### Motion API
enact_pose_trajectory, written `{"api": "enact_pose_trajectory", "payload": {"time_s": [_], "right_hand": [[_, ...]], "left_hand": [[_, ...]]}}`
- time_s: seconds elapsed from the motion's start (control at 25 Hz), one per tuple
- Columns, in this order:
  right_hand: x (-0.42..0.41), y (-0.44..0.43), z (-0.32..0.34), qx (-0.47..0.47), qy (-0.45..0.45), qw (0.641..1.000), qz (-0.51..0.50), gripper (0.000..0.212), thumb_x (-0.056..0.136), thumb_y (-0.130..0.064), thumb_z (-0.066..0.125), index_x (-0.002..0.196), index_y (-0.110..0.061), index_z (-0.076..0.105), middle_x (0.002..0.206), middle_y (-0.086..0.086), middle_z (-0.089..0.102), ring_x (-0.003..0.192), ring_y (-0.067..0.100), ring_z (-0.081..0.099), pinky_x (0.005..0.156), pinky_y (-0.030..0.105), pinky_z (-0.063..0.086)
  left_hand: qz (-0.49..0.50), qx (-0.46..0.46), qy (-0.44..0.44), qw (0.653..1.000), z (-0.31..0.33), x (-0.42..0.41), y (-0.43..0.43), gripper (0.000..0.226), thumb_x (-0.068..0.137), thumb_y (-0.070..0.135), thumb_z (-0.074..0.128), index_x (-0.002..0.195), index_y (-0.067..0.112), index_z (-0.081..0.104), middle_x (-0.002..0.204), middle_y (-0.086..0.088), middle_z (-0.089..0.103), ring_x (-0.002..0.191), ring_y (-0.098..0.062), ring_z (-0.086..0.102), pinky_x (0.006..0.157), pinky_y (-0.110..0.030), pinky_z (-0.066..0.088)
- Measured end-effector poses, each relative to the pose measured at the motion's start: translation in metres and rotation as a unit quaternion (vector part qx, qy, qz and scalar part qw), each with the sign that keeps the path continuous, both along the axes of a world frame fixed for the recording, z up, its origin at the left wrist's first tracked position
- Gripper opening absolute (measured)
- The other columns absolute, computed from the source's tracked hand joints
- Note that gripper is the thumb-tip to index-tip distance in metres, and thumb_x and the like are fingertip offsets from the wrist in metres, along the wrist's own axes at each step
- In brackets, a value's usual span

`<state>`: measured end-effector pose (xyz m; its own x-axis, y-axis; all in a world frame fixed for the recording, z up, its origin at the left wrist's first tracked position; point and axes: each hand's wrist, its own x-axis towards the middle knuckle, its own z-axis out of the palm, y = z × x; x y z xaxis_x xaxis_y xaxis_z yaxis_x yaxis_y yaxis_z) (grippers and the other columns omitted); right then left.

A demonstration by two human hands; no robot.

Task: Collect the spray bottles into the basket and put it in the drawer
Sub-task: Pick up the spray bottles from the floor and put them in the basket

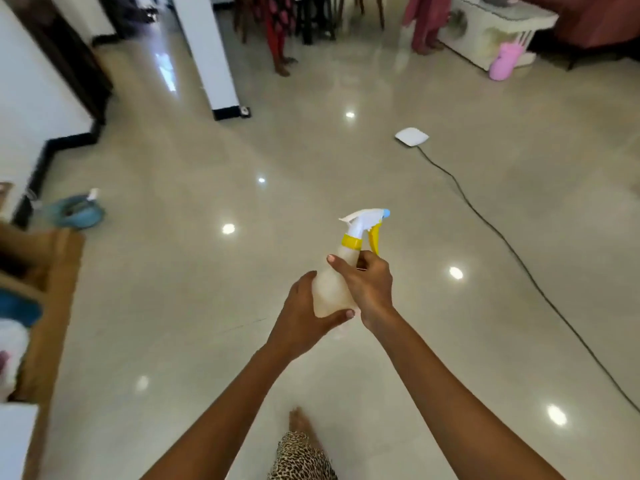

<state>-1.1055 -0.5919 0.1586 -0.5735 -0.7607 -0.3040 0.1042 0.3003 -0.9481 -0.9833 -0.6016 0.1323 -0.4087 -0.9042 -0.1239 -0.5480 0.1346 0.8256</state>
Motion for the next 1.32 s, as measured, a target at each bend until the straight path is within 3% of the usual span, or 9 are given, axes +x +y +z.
{"api": "enact_pose_trajectory", "payload": {"time_s": [0.16,0.28,0.44,0.6,0.76,0.92,1.12,1.32], "right_hand": [[0.104,0.024,0.038,-0.027,0.018,0.988,0.153,0.026,0.066,-0.034,0.081,0.082,-0.019,0.067,0.079,-0.007,0.07,0.073,0.005,0.065,0.061,0.018,0.049],[0.176,0.032,0.058,-0.052,0.051,0.971,0.227,0.029,0.065,-0.035,0.082,0.085,-0.02,0.067,0.082,-0.006,0.071,0.078,0.009,0.067,0.07,0.026,0.054],[0.289,0.042,0.08,-0.105,0.073,0.939,0.319,0.03,0.066,-0.035,0.082,0.087,-0.019,0.067,0.084,-0.002,0.072,0.08,0.012,0.068,0.077,0.032,0.056],[0.412,0.068,0.086,-0.151,0.083,0.898,0.405,0.032,0.066,-0.037,0.081,0.088,-0.022,0.066,0.083,-0.007,0.069,0.079,0.007,0.067,0.076,0.029,0.056],[0.528,0.108,0.083,-0.178,0.054,0.866,0.464,0.037,0.068,-0.034,0.081,0.098,-0.021,0.064,0.091,-0.007,0.069,0.085,0.007,0.067,0.078,0.027,0.056],[0.624,0.136,0.082,-0.201,0.048,0.825,0.526,0.041,0.069,-0.033,0.08,0.104,-0.023,0.062,0.095,-0.012,0.065,0.086,0.005,0.063,0.077,0.019,0.05],[0.72,0.148,0.072,-0.199,0.068,0.773,0.599,0.038,0.072,-0.032,0.078,0.104,-0.018,0.065,0.094,-0.01,0.065,0.088,0.008,0.061,0.083,0.026,0.05],[0.818,0.135,0.058,-0.194,0.058,0.728,0.655,0.034,0.075,-0.029,0.076,0.104,-0.015,0.068,0.091,-0.008,0.066,0.084,0.006,0.061,0.081,0.026,0.049]], "left_hand": [[0.141,-0.021,0.027,0.989,0.034,0.11,0.051,0.091,0.058,0.049,0.079,0.132,0.02,0.034,0.128,0.005,0.048,0.113,-0.011,0.047,0.084,-0.017,0.038],[0.214,-0.049,0.018,0.975,0.053,0.18,0.074,0.091,0.055,0.048,0.08,0.13,0.021,0.036,0.118,0.013,0.045,0.104,-0.005,0.044,0.075,-0.009,0.034],[0.313,-0.072,0.0,0.947,0.075,0.287,0.103,0.094,0.055,0.05,0.079,0.132,0.024,0.033,0.123,0.011,0.043,0.105,-0.006,0.041,0.081,-0.02,0.038],[0.391,-0.075,0.001,0.917,0.082,0.398,0.151,0.092,0.057,0.047,0.079,0.132,0.027,0.031,0.132,0.003,0.046,0.108,-0.009,0.044,0.08,-0.022,0.043],[0.456,-0.077,-0.022,0.886,0.085,0.502,0.204,0.091,0.06,0.043,0.08,0.133,0.026,0.029,0.137,0.0,0.043,0.109,-0.008,0.041,0.076,-0.014,0.042],[0.523,-0.08,-0.026,0.848,0.082,0.582,0.243,0.095,0.058,0.044,0.081,0.134,0.023,0.028,0.137,-0.002,0.045,0.116,-0.015,0.045,0.086,-0.023,0.044],[0.592,-0.08,-0.03,0.801,0.064,0.663,0.266,0.095,0.055,0.042,0.083,0.132,0.023,0.031,0.132,0.001,0.048,0.108,-0.009,0.042,0.072,-0.005,0.032],[0.649,-0.046,-0.027,0.759,0.045,0.753,0.259,0.098,0.055,0.036,0.085,0.135,0.021,0.029,0.136,-0.003,0.047,0.113,-0.012,0.044,0.084,-0.022,0.037]]}}
